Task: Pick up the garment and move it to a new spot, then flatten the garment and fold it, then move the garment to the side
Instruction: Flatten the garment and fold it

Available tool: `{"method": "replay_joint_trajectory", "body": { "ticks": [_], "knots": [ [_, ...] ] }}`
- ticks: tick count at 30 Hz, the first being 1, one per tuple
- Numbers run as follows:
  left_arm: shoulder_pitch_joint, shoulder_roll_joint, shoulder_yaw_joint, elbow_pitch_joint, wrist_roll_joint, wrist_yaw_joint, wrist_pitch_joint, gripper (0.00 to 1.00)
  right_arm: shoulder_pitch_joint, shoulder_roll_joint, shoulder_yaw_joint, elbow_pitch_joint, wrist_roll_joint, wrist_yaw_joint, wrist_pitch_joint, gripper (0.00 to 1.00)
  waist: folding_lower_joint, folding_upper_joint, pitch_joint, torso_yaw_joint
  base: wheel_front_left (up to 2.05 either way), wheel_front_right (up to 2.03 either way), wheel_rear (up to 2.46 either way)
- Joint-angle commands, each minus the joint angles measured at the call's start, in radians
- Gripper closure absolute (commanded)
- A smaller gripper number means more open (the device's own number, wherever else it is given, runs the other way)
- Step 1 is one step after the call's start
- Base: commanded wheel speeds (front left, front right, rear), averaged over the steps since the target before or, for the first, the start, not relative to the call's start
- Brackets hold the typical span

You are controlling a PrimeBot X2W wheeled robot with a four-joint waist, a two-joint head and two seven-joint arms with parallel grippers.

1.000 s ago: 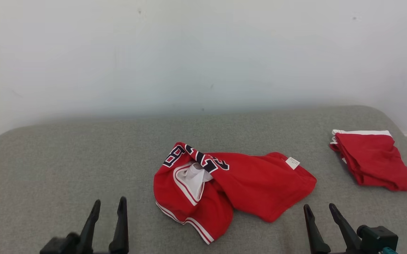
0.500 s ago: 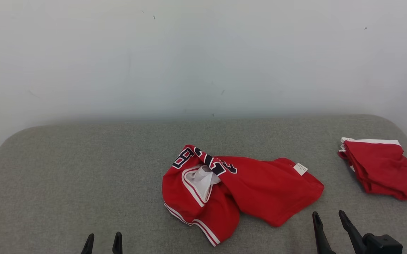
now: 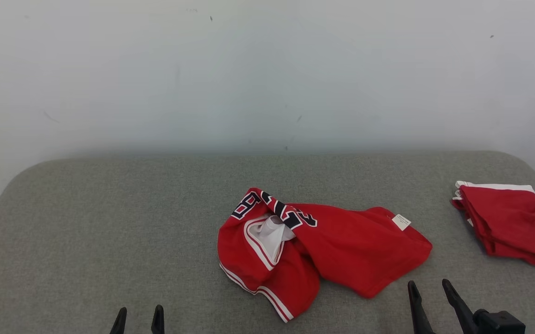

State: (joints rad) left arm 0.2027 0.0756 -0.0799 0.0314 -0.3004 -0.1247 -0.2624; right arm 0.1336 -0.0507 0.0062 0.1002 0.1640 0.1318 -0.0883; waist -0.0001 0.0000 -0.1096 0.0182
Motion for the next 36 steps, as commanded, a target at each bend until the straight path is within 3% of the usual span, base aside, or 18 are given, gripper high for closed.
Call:
{"method": "replay_joint_trajectory", "body": {
  "ticks": [1,13,27,36],
  "knots": [
    [-0.005,-0.003,0.006,0.008,0.0,-0.008,-0.003,0.0,-0.005,0.001,0.003,0.002,-0.009,-0.002,-0.003,0.0,0.0001,0.0,0.001,-0.003,0.0,0.0,0.0],
    [-0.021,0.011,-0.036,0.024,-0.026,-0.006,-0.003,0.0,-0.022,0.001,0.025,0.005,-0.008,-0.002,0.006,0.0,0.0001,0.0,0.004,-0.042,0.0,0.0,0.0],
    [-0.202,0.034,-0.148,0.286,-0.094,-0.005,0.009,0.0,-0.047,0.001,0.034,-0.017,-0.024,-0.002,0.032,0.0,0.0001,0.0,0.055,-0.265,0.0,0.0,0.0],
    [-0.315,0.05,-0.159,0.431,-0.028,0.03,0.002,0.0,-0.054,0.001,0.035,-0.022,-0.015,-0.002,0.028,0.0,0.0001,0.0,0.105,-0.361,0.0,0.0,0.0]
  ]
}}
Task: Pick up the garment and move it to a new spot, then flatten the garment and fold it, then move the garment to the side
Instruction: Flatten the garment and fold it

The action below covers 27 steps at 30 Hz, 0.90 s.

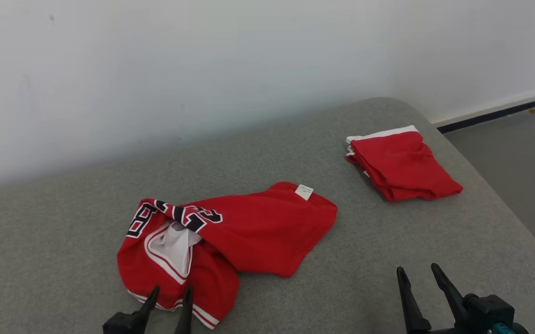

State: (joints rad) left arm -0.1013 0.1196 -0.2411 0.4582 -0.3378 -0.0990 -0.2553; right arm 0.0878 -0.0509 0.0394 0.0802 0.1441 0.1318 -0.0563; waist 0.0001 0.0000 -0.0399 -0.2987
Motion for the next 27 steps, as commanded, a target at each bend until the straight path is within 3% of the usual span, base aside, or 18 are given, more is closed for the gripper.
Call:
{"method": "replay_joint_trajectory", "body": {
  "ticks": [1,7,8,9,11,20,27],
  "knots": [
    [-0.019,0.008,0.002,0.018,0.015,0.013,-0.005,0.0,-0.009,0.001,0.002,-0.003,0.006,-0.002,-0.005,0.0,-0.0001,0.0,0.039,-0.052,0.0,0.0,0.0],
    [-0.064,0.013,0.039,0.095,0.036,0.111,-0.007,0.0,-0.024,0.001,0.005,-0.004,0.011,-0.002,-0.007,0.0,-0.0001,0.0,0.063,-0.092,0.0,0.0,0.0],
    [-0.07,0.014,0.042,0.105,0.037,0.116,-0.008,0.38,-0.024,0.001,0.006,-0.003,0.011,-0.002,-0.009,0.0,-0.0001,0.0,0.066,-0.095,0.0,0.0,0.0],
    [-0.07,0.014,0.042,0.105,0.037,0.116,-0.008,0.38,-0.024,0.001,0.006,-0.003,0.011,-0.002,-0.009,0.0,-0.0001,0.0,0.066,-0.095,0.0,0.0,0.0],
    [-0.087,0.015,0.042,0.115,0.038,0.116,-0.009,1.0,-0.023,0.001,0.005,-0.002,0.015,-0.002,-0.012,0.0,-0.0001,0.0,0.07,-0.096,0.0,0.0,0.0],
    [-0.238,-0.02,0.019,-0.044,0.048,0.045,-0.01,1.0,-0.023,0.001,0.01,0.008,0.019,-0.002,-0.015,0.0,-0.0001,0.0,0.044,-0.036,0.0,0.0,0.0],
    [-0.372,-0.057,-0.092,-0.221,0.049,0.012,0.005,1.0,-0.009,0.001,0.014,0.015,0.015,-0.002,-0.014,0.0,-0.0001,0.0,0.005,-0.001,0.0,0.0,0.0]
  ]
}}
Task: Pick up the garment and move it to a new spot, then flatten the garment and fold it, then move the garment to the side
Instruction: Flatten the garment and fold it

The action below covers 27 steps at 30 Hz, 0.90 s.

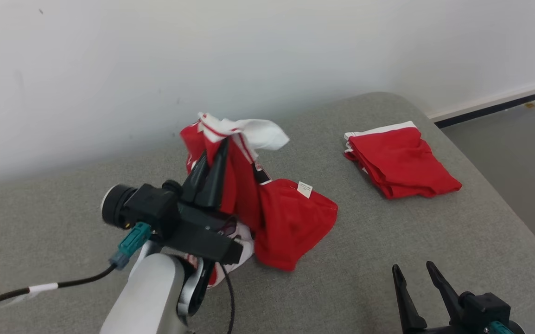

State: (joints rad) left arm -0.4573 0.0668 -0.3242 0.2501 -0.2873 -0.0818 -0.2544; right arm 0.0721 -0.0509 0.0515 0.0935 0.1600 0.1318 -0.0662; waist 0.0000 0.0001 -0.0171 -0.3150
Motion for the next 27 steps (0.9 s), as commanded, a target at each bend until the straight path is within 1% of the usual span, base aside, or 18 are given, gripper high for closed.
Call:
{"method": "replay_joint_trajectory", "body": {
  "ticks": [1,5,7,11,15,17,19,21,25,26,27],
  "knots": [
    [-0.034,-0.009,-0.029,-0.037,-0.015,-0.009,0.012,1.0,0.009,0.001,0.004,0.002,0.0,-0.002,-0.004,0.0,0.0,-0.0001,-0.023,0.018,0.0,0.0,0.0],
    [-0.099,-0.016,-0.107,-0.129,-0.095,-0.022,0.05,1.0,0.012,0.001,0.005,0.005,0.003,-0.002,-0.005,0.0,0.0,-0.0001,-0.039,0.025,0.0,0.0,0.0],
    [-0.122,-0.017,-0.157,-0.183,-0.194,-0.022,0.059,1.0,0.016,0.001,0.004,0.006,0.003,-0.002,-0.005,0.0,0.0,-0.0001,-0.045,0.03,0.0,0.0,0.0],
    [-0.19,-0.017,-0.253,-0.3,-0.374,0.029,0.057,1.0,0.022,0.001,-0.004,0.004,-0.001,-0.002,-0.003,0.0,0.0,-0.0001,-0.058,0.049,0.0,0.0,0.0],
    [-0.258,-0.016,-0.299,-0.352,-0.505,0.088,0.051,1.0,0.021,0.001,0.001,0.002,-0.002,-0.002,0.0,0.0,0.0,-0.0001,-0.068,0.071,0.0,0.0,0.0],
    [-0.296,-0.016,-0.298,-0.325,-0.494,0.119,0.046,1.0,0.019,0.001,0.006,0.003,0.004,-0.002,-0.001,0.0,0.0,-0.0001,-0.069,0.081,0.0,0.0,0.0],
    [-0.3,-0.015,-0.277,-0.268,-0.499,0.138,0.035,1.0,0.015,0.001,0.016,0.005,0.008,-0.002,-0.003,0.0,0.0,-0.0001,-0.066,0.088,0.0,0.0,0.0],
    [-0.301,0.013,-0.256,-0.182,-0.47,0.156,0.025,1.0,0.012,0.001,0.024,0.009,0.012,-0.002,-0.004,0.0,0.0,-0.0001,-0.062,0.091,0.0,0.0,0.0],
    [-0.266,0.057,-0.202,-0.008,-0.471,0.156,0.005,1.0,0.007,0.001,0.024,0.012,0.013,-0.002,-0.011,0.0,0.0,-0.0001,-0.046,0.095,0.0,0.0,0.0],
    [-0.266,0.057,-0.202,-0.008,-0.471,0.156,0.005,1.0,0.007,0.001,0.024,0.012,0.013,-0.002,-0.011,0.0,0.0,-0.0001,-0.046,0.095,0.0,0.0,0.0],
    [-0.26,0.069,-0.18,0.038,-0.475,0.159,0.0,1.0,0.005,0.001,0.023,0.013,0.011,-0.002,-0.011,0.0,0.0,-0.0001,-0.04,0.096,0.0,0.0,0.0]
  ]
}}
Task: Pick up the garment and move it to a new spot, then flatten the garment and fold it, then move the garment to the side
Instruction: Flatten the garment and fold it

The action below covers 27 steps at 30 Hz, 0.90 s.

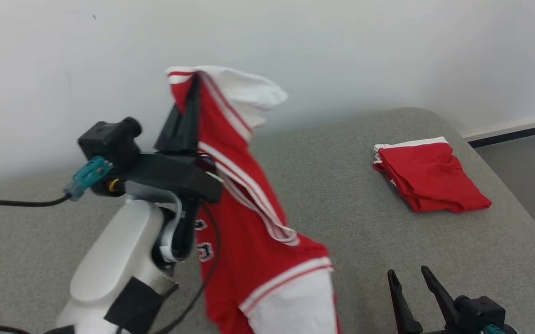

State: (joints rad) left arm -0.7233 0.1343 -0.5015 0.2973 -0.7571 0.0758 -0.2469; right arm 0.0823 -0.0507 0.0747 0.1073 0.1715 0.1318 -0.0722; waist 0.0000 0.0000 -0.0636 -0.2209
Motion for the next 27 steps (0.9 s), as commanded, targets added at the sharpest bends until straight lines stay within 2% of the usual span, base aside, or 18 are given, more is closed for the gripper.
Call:
{"method": "replay_joint_trajectory", "body": {
  "ticks": [1,4,10,11,12,18,23,27],
  "knots": [
    [0.011,0.013,0.026,0.031,-0.011,0.002,-0.011,1.0,-0.008,0.001,-0.002,0.0,-0.002,-0.002,-0.005,0.0,0.0,0.0,0.012,0.002,0.0,0.0,0.0],
    [0.013,0.045,0.113,0.126,-0.005,0.009,-0.018,1.0,-0.017,0.001,-0.003,-0.002,-0.006,-0.002,-0.005,0.0,0.0,0.0,0.029,-0.001,0.0,0.0,0.0],
    [0.049,0.079,0.333,0.206,0.09,0.061,-0.018,1.0,-0.029,0.001,-0.002,-0.003,-0.011,-0.002,-0.002,0.0,0.0,0.0,0.058,-0.006,0.0,0.0,0.0],
    [0.058,0.08,0.359,0.223,0.1,0.066,-0.018,0.74,-0.03,0.001,-0.001,-0.003,-0.011,-0.002,-0.002,0.0,0.0,0.0,0.061,-0.006,0.0,0.0,0.0],
    [0.078,0.08,0.408,0.264,0.114,0.073,-0.019,0.0,-0.033,0.001,-0.001,-0.004,-0.01,-0.002,0.001,0.0,0.0,0.0,0.067,-0.007,0.0,0.0,0.0],
    [0.178,0.044,0.505,0.335,0.137,0.074,-0.019,0.0,-0.025,0.001,-0.011,-0.013,-0.019,-0.002,0.017,0.0,0.0,0.0,0.07,0.015,0.0,0.0,0.0],
    [0.269,0.004,0.589,0.309,0.153,0.05,-0.019,0.0,-0.019,0.001,-0.011,-0.023,-0.018,-0.002,0.025,0.0,0.0,0.0,0.058,0.053,0.0,0.0,0.0],
    [0.354,-0.025,0.627,0.333,0.12,0.022,-0.012,0.0,-0.008,0.0,-0.006,-0.025,-0.01,-0.002,0.031,0.0,0.0,0.0,0.043,0.088,0.0,0.0,0.0]
  ]
}}
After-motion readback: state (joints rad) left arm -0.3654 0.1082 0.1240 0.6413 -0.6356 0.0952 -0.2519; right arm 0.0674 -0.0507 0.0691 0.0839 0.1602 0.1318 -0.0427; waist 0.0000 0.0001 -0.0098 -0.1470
